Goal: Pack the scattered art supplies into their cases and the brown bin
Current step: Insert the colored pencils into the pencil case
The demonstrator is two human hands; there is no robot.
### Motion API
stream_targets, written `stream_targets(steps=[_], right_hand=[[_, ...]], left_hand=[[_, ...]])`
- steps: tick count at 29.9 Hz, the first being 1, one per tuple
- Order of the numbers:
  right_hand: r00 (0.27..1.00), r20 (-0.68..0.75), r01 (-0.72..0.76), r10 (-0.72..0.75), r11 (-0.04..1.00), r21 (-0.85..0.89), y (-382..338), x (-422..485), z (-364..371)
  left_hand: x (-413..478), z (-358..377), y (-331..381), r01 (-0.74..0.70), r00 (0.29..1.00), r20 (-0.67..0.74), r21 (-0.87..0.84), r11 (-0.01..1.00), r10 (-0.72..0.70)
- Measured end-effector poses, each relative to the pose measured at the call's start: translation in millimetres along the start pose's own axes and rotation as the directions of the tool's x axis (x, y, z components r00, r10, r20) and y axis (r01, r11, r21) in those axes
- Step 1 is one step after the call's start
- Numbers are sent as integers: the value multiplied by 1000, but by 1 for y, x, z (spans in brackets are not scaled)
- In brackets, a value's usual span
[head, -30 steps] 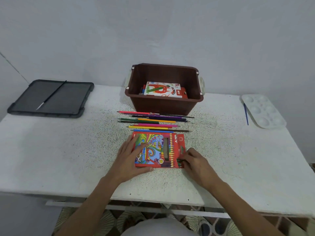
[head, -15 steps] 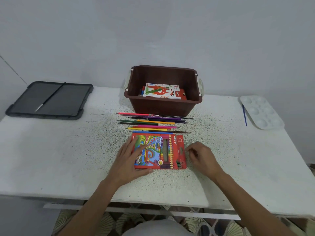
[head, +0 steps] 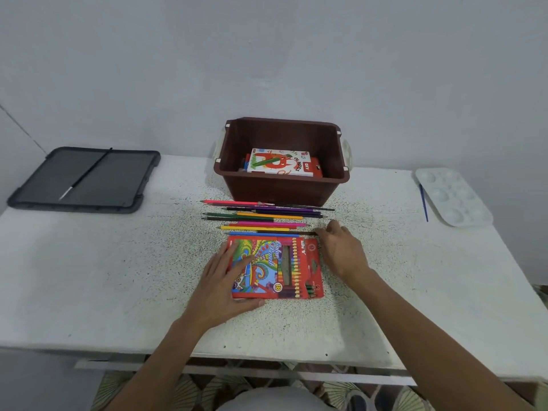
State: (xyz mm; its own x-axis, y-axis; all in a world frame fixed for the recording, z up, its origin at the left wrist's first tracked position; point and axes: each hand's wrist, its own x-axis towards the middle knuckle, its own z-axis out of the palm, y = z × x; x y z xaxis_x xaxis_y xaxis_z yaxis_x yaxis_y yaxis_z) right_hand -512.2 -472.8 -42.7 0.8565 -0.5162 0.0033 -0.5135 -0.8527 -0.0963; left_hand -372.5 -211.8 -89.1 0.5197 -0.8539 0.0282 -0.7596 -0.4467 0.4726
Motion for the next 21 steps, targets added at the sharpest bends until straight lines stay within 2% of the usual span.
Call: stream_targets(steps=[5, 9, 12, 16, 21], right_hand=[[999, -36, -31, 30, 999, -40, 7, 2, 4], [990, -132, -52, 49, 998, -18, 18, -5, 0], [984, -177, 1, -7, 999, -33, 32, -15, -10], [981, -149, 116, -122, 992, -50, 55, -34, -23], [975, -165, 143, -149, 989, -45, 84, -58, -39]], left_hand=[[0, 0, 0, -7, 1000, -9, -4, 1000, 7], [0, -1, 1, -1, 1000, -4, 6, 1000, 1], [0, 0, 1, -11, 1000, -16, 16, 1000, 11], [0, 0, 2, -6, 1000, -19, 19, 1000, 7], [0, 1, 1, -8, 1000, -23, 23, 1000, 9]])
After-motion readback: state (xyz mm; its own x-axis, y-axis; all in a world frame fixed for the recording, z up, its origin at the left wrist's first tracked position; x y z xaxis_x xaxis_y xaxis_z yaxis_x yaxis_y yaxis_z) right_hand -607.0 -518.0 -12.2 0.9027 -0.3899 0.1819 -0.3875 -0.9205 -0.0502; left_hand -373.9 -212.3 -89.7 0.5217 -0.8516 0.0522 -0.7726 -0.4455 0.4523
